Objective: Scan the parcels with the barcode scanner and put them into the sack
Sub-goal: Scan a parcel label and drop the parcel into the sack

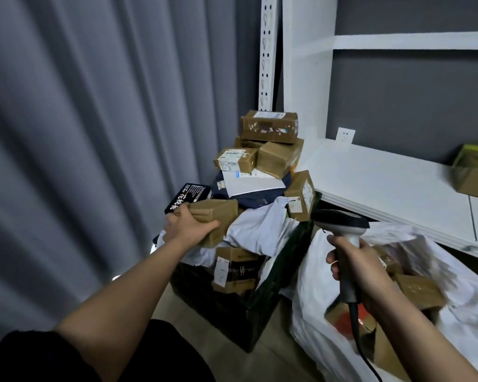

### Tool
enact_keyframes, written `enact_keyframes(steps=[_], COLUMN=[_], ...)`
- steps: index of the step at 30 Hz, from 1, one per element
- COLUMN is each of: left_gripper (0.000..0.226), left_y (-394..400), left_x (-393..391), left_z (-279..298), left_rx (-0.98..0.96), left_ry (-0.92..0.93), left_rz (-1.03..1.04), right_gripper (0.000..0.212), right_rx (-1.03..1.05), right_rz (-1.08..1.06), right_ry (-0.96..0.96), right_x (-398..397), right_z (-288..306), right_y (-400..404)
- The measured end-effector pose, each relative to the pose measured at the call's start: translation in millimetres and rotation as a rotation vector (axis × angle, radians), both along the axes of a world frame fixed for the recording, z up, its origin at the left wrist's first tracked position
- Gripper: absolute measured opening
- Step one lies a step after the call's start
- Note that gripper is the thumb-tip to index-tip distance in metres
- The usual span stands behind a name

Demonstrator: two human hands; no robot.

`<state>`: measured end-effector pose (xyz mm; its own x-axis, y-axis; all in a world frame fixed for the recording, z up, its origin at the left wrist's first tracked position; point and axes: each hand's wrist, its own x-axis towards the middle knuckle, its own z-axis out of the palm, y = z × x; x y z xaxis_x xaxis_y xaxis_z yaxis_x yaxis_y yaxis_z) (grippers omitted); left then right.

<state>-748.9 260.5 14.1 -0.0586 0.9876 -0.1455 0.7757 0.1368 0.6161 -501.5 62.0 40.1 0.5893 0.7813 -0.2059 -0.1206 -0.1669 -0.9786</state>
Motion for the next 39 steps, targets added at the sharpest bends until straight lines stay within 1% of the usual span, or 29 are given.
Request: enact_keyframes(steps=[4,6,8,9,11,14,15,16,17,20,23,26,30,34,39], left_gripper=[0.098,0.097,0.093,0.092,0.087,0.063,0.059,0.061,0.063,0.07,0.072,0.075,0.076,0.076,0.077], left_y=[-9.6,-21.5,-35.1,-43.1,-60.8,-82.4,-89.0,-93.9,-96.2,-101.5,-109.6,-110.2,-107.0,-109.4,-114.6], left_x=[-3.8,-7.2,-5.4,-2.2,12.9,46.5,58.8,69.5,80.7,106.6,123.6,138.0,154.7,168.4,181.9], left_z=[26.6,45.9,60.3,66.2,76.2,81.0,79.9,76.1,69.4,51.7,49.2,45.6,37.8,33.1,29.6], left_rx=[0.011,0.054,0.086,0.069,-0.06,-0.457,-0.59,-0.688,-0.75,-0.839,-0.879,-0.849,-0.782,-0.776,-0.794], left_ry=[-0.081,-0.157,-0.307,-0.42,-0.69,-1.039,-1.137,-1.208,-1.252,-1.325,-1.419,-1.51,-1.608,-1.67,-1.661], left_rz=[0.056,0.071,0.071,0.064,0.021,-0.082,-0.114,-0.14,-0.15,-0.103,-0.069,-0.025,0.06,0.055,0.023], right_gripper=[0.013,0.013,0.013,0.014,0.014,0.014,0.014,0.014,0.013,0.017,0.025,0.029,0.034,0.035,0.042], right_rx=[-0.002,0.009,0.041,0.063,0.118,0.216,0.251,0.285,0.315,0.373,0.398,0.426,0.37,0.328,0.317], right_rz=[-0.009,-0.012,-0.019,-0.022,-0.024,-0.027,-0.035,-0.044,-0.06,-0.084,-0.068,-0.022,0.015,0.016,0.015], right_ry=[0.007,0.005,0.011,0.013,0.016,0.038,0.042,0.043,0.047,0.103,0.119,0.107,0.043,-0.003,-0.004], right_x=[7.7,10.7,11.2,10.2,7.1,1.2,0.5,-0.1,1.2,9.9,17.2,13.8,0.4,-7.5,-8.8], right_z=[1.8,3.1,7.1,9.6,17.4,29.5,32.2,34.1,35.2,37.0,38.4,41.4,44.5,47.1,50.3], right_y=[-5.8,-9.8,-14.6,-16.6,-22.3,-30.1,-32.2,-33.5,-34.6,-37.8,-41.8,-45.8,-48.9,-48.7,-50.8])
